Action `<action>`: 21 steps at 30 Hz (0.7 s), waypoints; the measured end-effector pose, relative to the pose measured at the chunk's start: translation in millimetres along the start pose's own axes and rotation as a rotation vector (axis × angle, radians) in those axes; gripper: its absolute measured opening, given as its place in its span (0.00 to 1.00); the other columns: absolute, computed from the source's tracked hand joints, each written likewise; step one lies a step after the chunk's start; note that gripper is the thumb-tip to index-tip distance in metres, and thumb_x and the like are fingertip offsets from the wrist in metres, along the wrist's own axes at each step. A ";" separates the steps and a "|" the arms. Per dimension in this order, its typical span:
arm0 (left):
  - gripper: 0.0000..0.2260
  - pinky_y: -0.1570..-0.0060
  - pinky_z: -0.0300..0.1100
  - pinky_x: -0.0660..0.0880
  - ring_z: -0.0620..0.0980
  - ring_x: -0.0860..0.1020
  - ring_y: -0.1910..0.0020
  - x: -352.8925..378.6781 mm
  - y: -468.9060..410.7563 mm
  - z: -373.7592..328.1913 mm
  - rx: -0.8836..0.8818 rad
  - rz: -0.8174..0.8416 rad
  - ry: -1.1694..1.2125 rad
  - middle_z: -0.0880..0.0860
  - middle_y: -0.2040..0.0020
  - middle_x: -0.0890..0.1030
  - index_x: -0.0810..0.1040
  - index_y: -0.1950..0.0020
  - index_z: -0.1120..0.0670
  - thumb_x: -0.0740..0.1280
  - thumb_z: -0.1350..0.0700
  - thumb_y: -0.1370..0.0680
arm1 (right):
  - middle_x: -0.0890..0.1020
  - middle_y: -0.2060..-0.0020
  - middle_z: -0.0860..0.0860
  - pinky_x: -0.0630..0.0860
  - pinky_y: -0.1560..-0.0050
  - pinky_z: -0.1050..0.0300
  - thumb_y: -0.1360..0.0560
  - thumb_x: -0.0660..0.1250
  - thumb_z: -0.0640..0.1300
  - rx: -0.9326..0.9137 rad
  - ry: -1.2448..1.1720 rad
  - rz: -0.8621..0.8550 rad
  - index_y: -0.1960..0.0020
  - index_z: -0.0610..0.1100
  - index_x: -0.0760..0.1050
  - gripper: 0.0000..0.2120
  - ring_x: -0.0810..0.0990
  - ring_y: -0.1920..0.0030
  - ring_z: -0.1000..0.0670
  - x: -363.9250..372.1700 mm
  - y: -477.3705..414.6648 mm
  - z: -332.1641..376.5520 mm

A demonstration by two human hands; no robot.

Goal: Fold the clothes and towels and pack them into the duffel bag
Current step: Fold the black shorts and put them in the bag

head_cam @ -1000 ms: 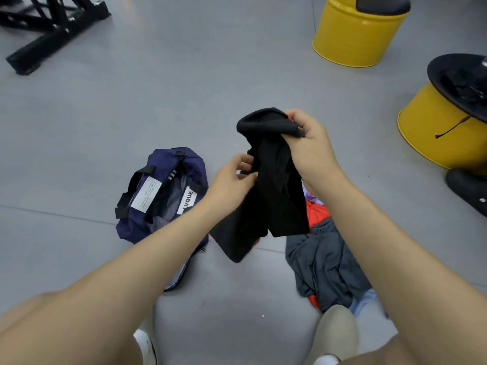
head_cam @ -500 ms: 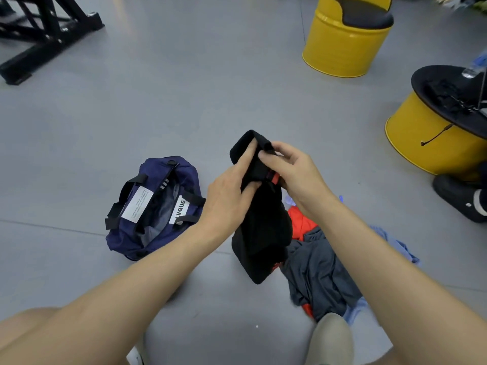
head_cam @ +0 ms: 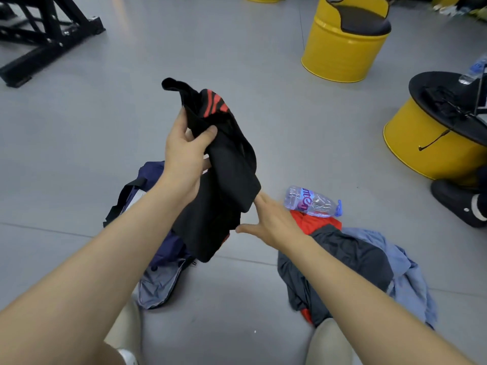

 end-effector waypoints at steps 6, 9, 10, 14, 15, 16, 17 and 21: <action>0.16 0.59 0.44 0.80 0.52 0.84 0.53 -5.6 -8.5 0.2 -0.168 -0.075 0.269 0.54 0.43 0.83 0.76 0.36 0.47 0.66 0.64 0.19 | 0.78 0.43 0.52 0.76 0.50 0.47 0.23 0.66 0.53 0.070 -0.101 -0.086 0.37 0.50 0.72 0.16 0.77 0.46 0.45 32.9 -11.4 8.2; 0.17 0.56 0.45 0.81 0.53 0.84 0.50 -11.5 -14.7 5.0 -0.138 -0.129 0.254 0.51 0.45 0.84 0.76 0.35 0.49 0.64 0.66 0.19 | 0.80 0.54 0.51 0.75 0.56 0.49 0.22 0.62 0.50 0.101 -0.112 -0.060 0.52 0.47 0.76 0.08 0.78 0.53 0.43 32.3 -16.2 10.6; 0.19 0.53 0.45 0.81 0.53 0.84 0.47 -13.8 -17.2 8.2 -0.122 -0.110 0.219 0.51 0.44 0.84 0.73 0.30 0.50 0.64 0.66 0.19 | 0.78 0.60 0.51 0.73 0.61 0.50 0.22 0.62 0.52 0.123 -0.133 -0.027 0.58 0.49 0.73 0.09 0.77 0.57 0.42 30.2 -16.2 11.5; 0.31 0.29 0.48 0.70 0.49 0.71 0.29 -15.7 -14.1 28.9 -0.092 0.125 -0.341 0.52 0.26 0.71 0.56 0.19 0.42 0.62 0.62 0.17 | 0.76 0.67 0.51 0.69 0.63 0.50 0.22 0.64 0.55 0.113 -0.178 -0.038 0.62 0.49 0.65 0.15 0.75 0.62 0.42 21.0 -14.6 18.1; 0.31 0.26 0.47 0.65 0.49 0.67 0.26 -16.1 -9.9 35.0 -0.043 0.172 -0.591 0.51 0.22 0.66 0.55 0.19 0.43 0.62 0.61 0.18 | 0.77 0.66 0.50 0.70 0.62 0.49 0.22 0.64 0.54 0.116 -0.209 -0.063 0.61 0.48 0.65 0.15 0.75 0.62 0.42 18.3 -14.6 19.5; 0.31 0.26 0.47 0.64 0.49 0.66 0.25 -16.5 -4.1 42.1 0.029 0.216 -0.825 0.50 0.22 0.65 0.56 0.19 0.43 0.62 0.61 0.18 | 0.78 0.66 0.50 0.71 0.61 0.49 0.23 0.65 0.54 0.129 -0.245 -0.091 0.60 0.47 0.66 0.14 0.75 0.62 0.42 15.3 -14.9 20.3; 0.30 0.27 0.49 0.66 0.49 0.68 0.26 -15.9 4.2 48.8 0.105 0.270 -0.997 0.49 0.23 0.66 0.59 0.19 0.43 0.63 0.60 0.19 | 0.79 0.66 0.50 0.71 0.61 0.50 0.23 0.65 0.53 0.145 -0.280 -0.123 0.60 0.47 0.67 0.13 0.76 0.62 0.43 12.3 -15.3 20.5; 0.25 0.40 0.54 0.74 0.49 0.77 0.39 -11.5 45.8 66.8 0.140 0.335 -1.203 0.44 0.33 0.73 0.62 0.24 0.38 0.65 0.44 0.21 | 0.81 0.69 0.50 0.73 0.63 0.49 0.25 0.65 0.52 0.227 -0.509 -0.215 0.61 0.51 0.72 0.08 0.77 0.66 0.48 -2.1 -15.9 22.7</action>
Point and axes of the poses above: each hand's wrist, its own y-axis away from the middle knuckle, its own x-axis out of the palm, z = x × y, the point moved 1 cm from there along -y, towards the middle knuckle
